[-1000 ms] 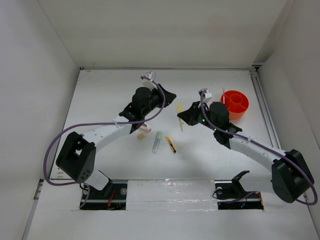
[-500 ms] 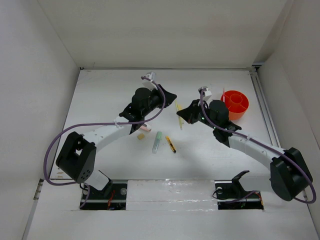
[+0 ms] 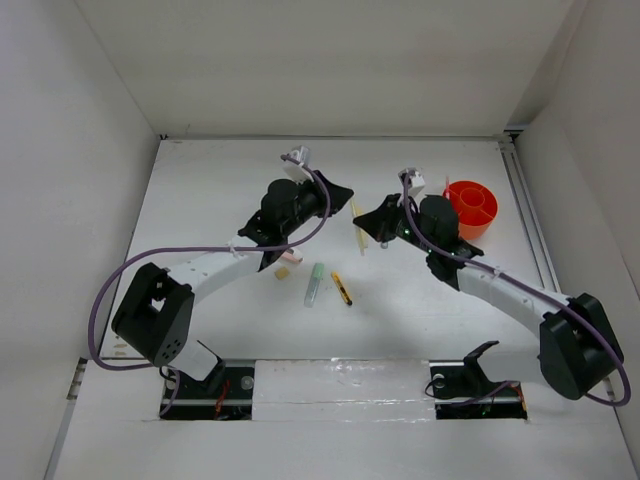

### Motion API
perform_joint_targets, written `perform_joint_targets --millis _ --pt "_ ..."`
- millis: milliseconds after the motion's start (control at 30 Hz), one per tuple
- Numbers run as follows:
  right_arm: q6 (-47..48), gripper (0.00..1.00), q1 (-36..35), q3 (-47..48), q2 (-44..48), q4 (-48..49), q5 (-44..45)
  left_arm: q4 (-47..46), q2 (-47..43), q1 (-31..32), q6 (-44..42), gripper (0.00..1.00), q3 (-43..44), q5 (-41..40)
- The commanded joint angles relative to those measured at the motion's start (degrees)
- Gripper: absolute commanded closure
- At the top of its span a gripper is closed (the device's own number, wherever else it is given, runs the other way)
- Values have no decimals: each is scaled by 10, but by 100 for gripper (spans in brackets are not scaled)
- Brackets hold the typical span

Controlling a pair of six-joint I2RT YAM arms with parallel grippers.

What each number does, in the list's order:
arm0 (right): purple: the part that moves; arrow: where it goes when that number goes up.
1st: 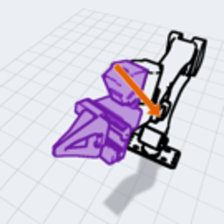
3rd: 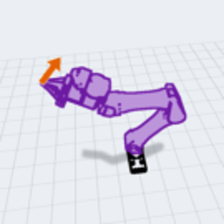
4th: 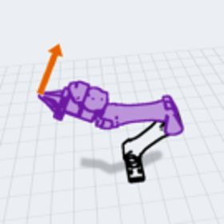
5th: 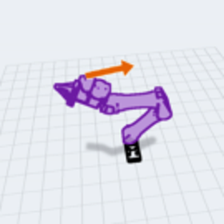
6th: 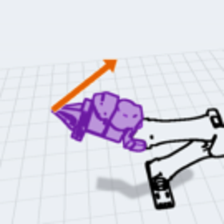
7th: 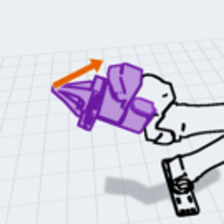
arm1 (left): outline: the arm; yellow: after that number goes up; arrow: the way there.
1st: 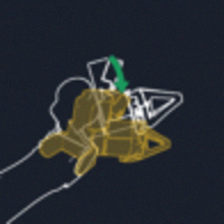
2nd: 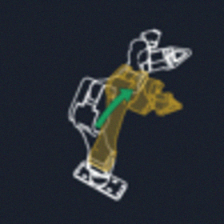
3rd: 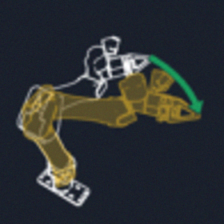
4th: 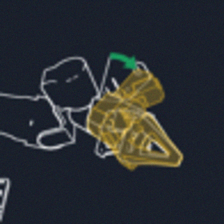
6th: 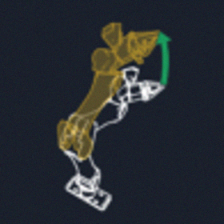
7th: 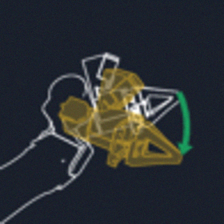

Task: Sort the stationery into containers
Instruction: Close the pen cap on the pen.

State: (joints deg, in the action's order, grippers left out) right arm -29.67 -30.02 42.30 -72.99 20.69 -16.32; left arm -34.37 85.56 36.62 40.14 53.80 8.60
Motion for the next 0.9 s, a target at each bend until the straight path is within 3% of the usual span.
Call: perform_joint_targets --millis 0,400,533,867 --pt "-35 100 5 39 -6 82 4 -38 -1 -1 3 100 -13 11" --pt "-67 100 -13 71 -45 197 23 -60 -7 -1 23 100 -38 11" --pt "-67 100 -6 65 -62 287 -3 -60 -19 -1 29 100 -38 12" --pt "-69 100 37 107 -73 284 -52 -78 -14 -1 19 100 -48 40"
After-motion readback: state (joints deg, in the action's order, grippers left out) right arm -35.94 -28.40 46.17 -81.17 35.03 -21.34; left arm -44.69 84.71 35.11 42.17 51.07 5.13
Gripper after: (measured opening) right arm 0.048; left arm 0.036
